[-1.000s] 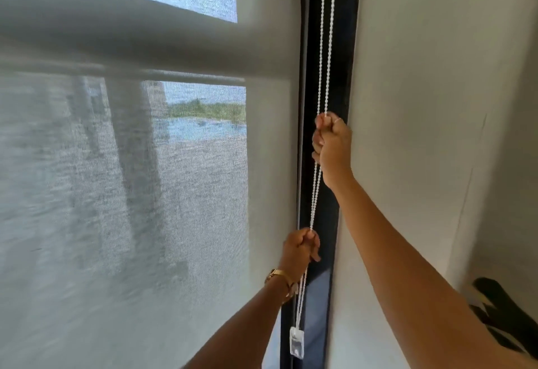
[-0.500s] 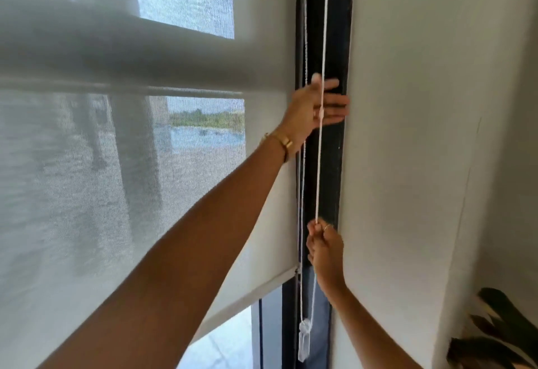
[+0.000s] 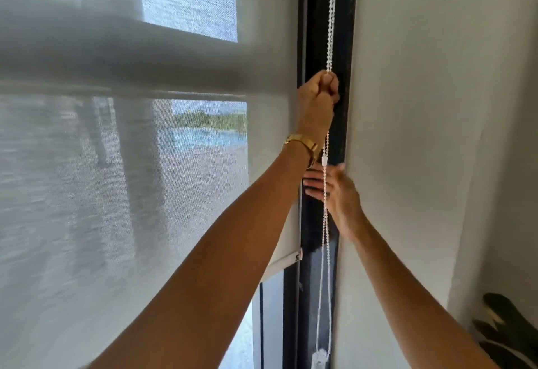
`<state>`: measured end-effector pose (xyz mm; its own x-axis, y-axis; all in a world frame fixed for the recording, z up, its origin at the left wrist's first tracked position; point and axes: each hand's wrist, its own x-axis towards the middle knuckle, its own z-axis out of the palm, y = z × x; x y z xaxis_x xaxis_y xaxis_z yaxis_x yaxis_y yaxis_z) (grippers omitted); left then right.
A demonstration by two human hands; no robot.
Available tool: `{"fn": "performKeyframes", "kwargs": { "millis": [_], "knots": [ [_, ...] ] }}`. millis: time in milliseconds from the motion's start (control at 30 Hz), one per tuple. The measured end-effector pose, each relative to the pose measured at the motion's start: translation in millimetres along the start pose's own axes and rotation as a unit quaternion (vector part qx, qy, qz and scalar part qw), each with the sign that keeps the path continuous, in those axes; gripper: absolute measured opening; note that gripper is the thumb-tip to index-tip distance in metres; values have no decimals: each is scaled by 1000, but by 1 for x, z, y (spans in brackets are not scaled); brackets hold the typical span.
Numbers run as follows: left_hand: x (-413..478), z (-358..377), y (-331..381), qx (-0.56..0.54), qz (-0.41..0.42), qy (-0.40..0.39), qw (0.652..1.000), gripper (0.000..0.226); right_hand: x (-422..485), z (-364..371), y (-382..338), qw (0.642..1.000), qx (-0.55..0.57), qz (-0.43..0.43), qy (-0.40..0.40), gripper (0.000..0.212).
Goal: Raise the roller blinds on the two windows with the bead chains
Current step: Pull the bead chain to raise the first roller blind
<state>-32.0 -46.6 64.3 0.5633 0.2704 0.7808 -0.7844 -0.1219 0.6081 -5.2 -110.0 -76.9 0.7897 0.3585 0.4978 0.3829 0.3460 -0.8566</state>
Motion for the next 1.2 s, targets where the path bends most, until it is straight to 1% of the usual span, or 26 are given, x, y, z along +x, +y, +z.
{"fn": "performKeyframes", "kwargs": {
  "millis": [33,67,133,200,233,300,333,433,467,500,567,633,667,733,800,867,933,1000,1100,1200],
  "knots": [
    [-7,-3,-6,10,-2,4,1000,38,10,4,-22,1000,4,-18,8,52],
    [-14,-6,-13,16,-4,8,1000,37,20,6,-44,999,-2,-43,17,43],
    [-33,-11,-26,22,-13,12,1000,35,36,8,-78,995,-29,-96,28,40],
    [-55,-16,-42,28,-31,4,999,25,51,8,-101,990,-59,-123,29,43],
    [-65,-19,-51,32,-41,-2,999,20,58,9,-108,989,-71,-127,27,45],
    [-85,-28,-72,39,-58,-9,998,18,70,12,-118,988,-85,-129,27,46],
    [-96,-32,-83,43,-70,-11,997,19,74,16,-122,988,-84,-130,24,46],
    [-127,-42,-110,58,-108,-17,992,33,78,24,-129,989,-68,-130,15,44],
    [-136,-44,-116,65,-115,-16,991,34,79,26,-131,990,-61,-128,17,42],
    [-145,-47,-123,73,-117,-12,990,30,79,28,-131,990,-54,-125,20,39],
    [-160,-51,-135,83,-131,-3,988,15,79,31,-128,992,-52,-117,16,34],
    [-173,-55,-145,87,-148,-1,985,11,76,34,-117,991,-70,-114,4,30],
    [-178,-57,-148,86,-160,-8,983,12,75,34,-110,989,-88,-122,10,29],
    [-182,-57,-148,78,-196,-46,976,16,74,33,-97,981,-98,-162,50,32],
    [-179,-54,-147,68,-225,-102,967,23,73,30,-93,979,-56,-179,83,34],
    [-168,-53,-144,49,-251,-154,954,28,71,29,-93,974,-46,-199,95,37],
    [-152,-56,-141,42,-264,-168,949,34,69,30,-94,970,-52,-216,98,37],
    [-132,-57,-131,44,-255,-144,955,44,68,28,-95,967,-51,-224,107,36],
    [-90,-59,-98,36,-191,-103,976,57,64,23,-93,961,-64,-244,113,35],
    [-45,-53,-58,15,-148,-79,986,63,55,23,-84,953,-76,-265,123,32]
  ]
}}
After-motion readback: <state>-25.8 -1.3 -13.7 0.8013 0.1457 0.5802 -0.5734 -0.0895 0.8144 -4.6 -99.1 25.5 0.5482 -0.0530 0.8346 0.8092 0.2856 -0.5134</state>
